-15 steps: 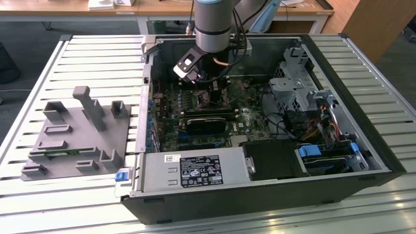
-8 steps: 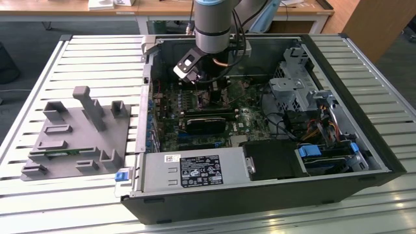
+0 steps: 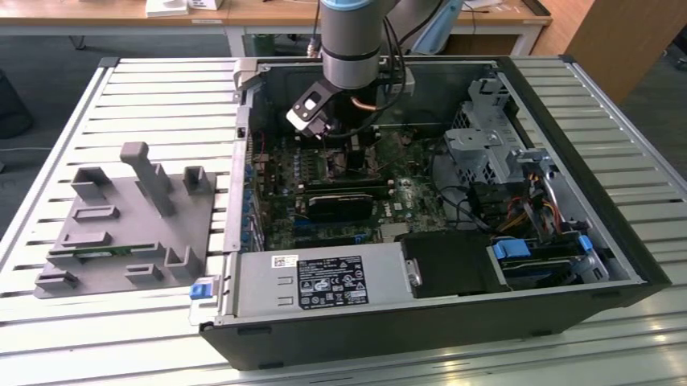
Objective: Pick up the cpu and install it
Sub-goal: 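Place the cpu into insertion slot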
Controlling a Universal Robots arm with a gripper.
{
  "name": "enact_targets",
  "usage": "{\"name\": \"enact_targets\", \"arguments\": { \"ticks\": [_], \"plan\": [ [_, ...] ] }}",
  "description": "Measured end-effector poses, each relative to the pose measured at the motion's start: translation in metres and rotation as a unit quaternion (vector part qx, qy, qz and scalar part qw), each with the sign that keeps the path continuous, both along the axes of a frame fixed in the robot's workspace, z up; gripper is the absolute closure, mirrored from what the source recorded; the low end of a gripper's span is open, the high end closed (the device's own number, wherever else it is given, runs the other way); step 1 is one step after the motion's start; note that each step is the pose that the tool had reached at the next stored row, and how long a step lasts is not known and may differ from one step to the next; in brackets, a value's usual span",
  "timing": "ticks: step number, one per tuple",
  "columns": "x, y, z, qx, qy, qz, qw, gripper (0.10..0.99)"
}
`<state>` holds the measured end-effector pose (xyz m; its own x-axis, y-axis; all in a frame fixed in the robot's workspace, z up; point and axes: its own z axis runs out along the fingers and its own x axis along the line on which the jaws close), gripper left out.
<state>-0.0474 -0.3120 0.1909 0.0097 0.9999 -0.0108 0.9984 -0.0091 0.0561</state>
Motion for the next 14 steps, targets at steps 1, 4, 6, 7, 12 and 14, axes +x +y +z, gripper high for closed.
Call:
{"name": "enact_targets", "arguments": {
  "ticks": [1, 4, 6, 7, 12, 14],
  "plan": [
    [0.0, 0.0, 0.0, 0.0, 0.0, 0.0, 1.0, 0.545],
    [0.0, 0.0, 0.0, 0.0, 0.0, 0.0, 1.0, 0.545],
    [0.0002, 0.0004, -0.0006, 0.0011, -0.0006, 0.0, 1.0, 0.533],
    [0.0003, 0.0004, -0.0007, 0.0009, -0.0006, 0.0, 1.0, 0.533],
    [0.0, 0.0001, 0.0016, 0.0001, -0.0001, 0.0, 1.0, 0.475],
    [0.0, 0.0001, 0.0031, 0.0001, -0.0001, 0.0, 1.0, 0.475]
  ]
}}
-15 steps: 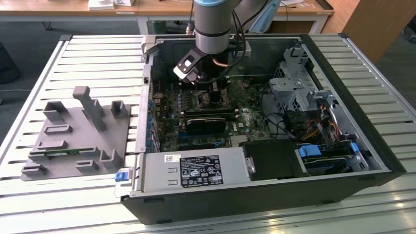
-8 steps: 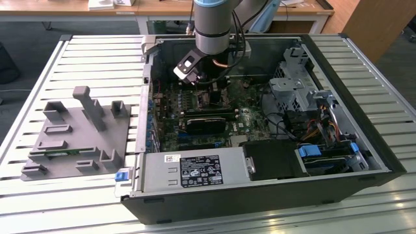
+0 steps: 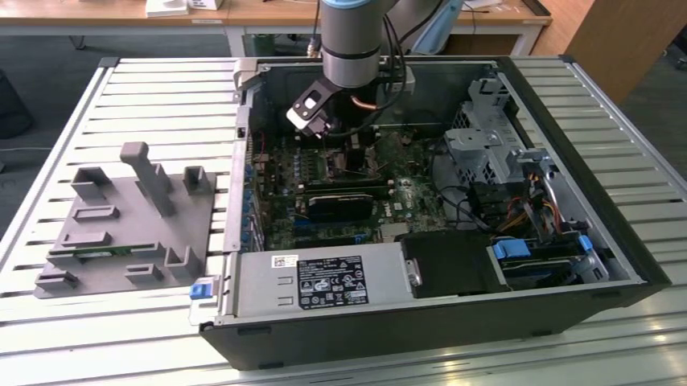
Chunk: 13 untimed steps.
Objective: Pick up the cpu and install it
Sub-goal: 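Place the cpu into insertion slot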
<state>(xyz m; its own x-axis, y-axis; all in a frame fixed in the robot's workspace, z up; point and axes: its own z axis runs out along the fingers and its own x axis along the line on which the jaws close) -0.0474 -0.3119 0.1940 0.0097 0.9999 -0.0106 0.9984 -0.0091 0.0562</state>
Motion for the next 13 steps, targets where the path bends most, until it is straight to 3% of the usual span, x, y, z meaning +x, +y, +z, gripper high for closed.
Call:
{"name": "enact_targets", "arguments": {
  "ticks": [13],
  "plan": [
    [0.0, 0.0, 0.0176, 0.0, 0.0, 0.0, 1.0, 0.486]
  ]
}}
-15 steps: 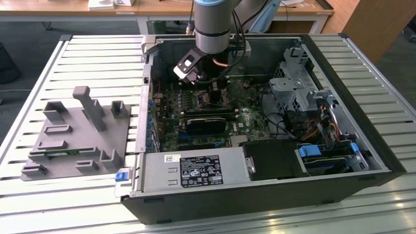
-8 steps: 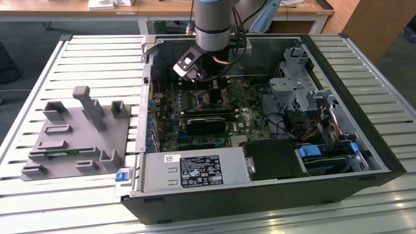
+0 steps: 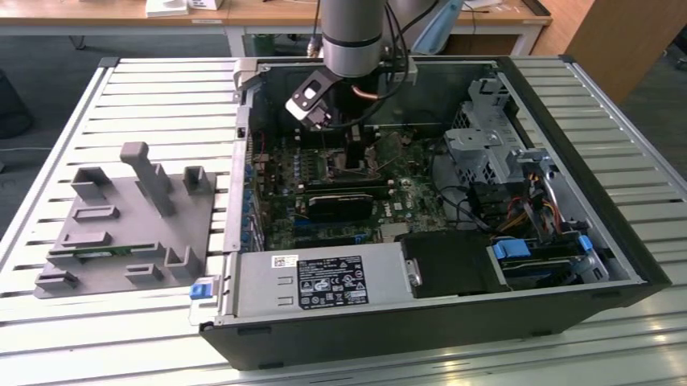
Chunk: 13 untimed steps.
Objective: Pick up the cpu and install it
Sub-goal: 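Place the cpu into insertion slot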
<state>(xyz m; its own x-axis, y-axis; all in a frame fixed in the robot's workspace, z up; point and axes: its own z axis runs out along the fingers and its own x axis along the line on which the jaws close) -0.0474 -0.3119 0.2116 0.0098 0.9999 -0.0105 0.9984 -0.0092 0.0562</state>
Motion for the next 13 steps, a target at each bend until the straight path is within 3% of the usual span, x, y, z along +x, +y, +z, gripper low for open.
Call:
{"name": "enact_targets", "arguments": {
  "ticks": [1, 4, 6, 7, 9, 10, 12, 13],
  "plan": [
    [0.0, 0.0, 0.0015, -0.0001, 0.0, 0.0, 1.0, 0.553],
    [0.0, 0.0, 0.0044, 0.0, 0.0, 0.0, 1.0, 0.612],
    [0.0, 0.0, 0.005, 0.0001, 0.0, 0.0, 1.0, 0.725],
    [0.0, 0.0001, 0.0051, 0.0002, -0.0001, 0.0, 1.0, 0.725],
    [0.0, 0.0, 0.0053, 0.0, 0.0, 0.0, 1.0, 0.843],
    [0.0, 0.0, 0.0054, 0.0, 0.0, 0.0, 1.0, 0.843],
    [0.0, 0.0, 0.0054, 0.0, 0.0, 0.0, 1.0, 0.961],
    [0.0, 0.0, 0.0054, 0.0001, 0.0, 0.0, 1.0, 0.961]
  ]
}}
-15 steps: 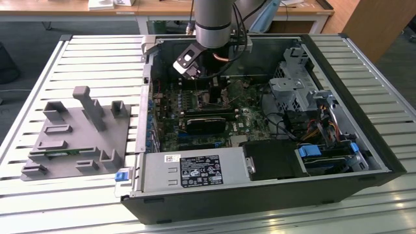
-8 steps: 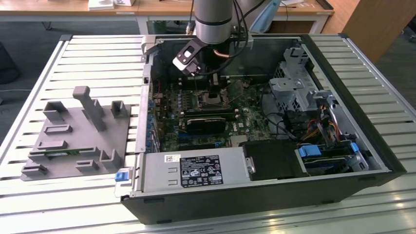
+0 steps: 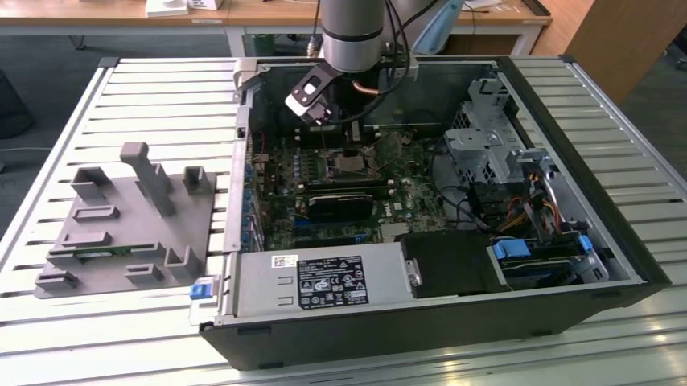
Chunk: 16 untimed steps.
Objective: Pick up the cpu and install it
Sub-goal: 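Place the cpu into insertion slot, then close the cpu cover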
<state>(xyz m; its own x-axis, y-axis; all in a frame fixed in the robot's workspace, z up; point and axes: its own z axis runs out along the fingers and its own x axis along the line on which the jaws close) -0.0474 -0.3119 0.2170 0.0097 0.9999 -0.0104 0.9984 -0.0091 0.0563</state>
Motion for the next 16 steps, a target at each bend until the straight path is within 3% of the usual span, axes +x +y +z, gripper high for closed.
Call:
{"name": "enact_targets", "arguments": {
  "ticks": [16],
  "plan": [
    [0.0, 0.0, 0.0075, -0.0001, 0.0, 0.0, 1.0, 0.98]
  ]
}}
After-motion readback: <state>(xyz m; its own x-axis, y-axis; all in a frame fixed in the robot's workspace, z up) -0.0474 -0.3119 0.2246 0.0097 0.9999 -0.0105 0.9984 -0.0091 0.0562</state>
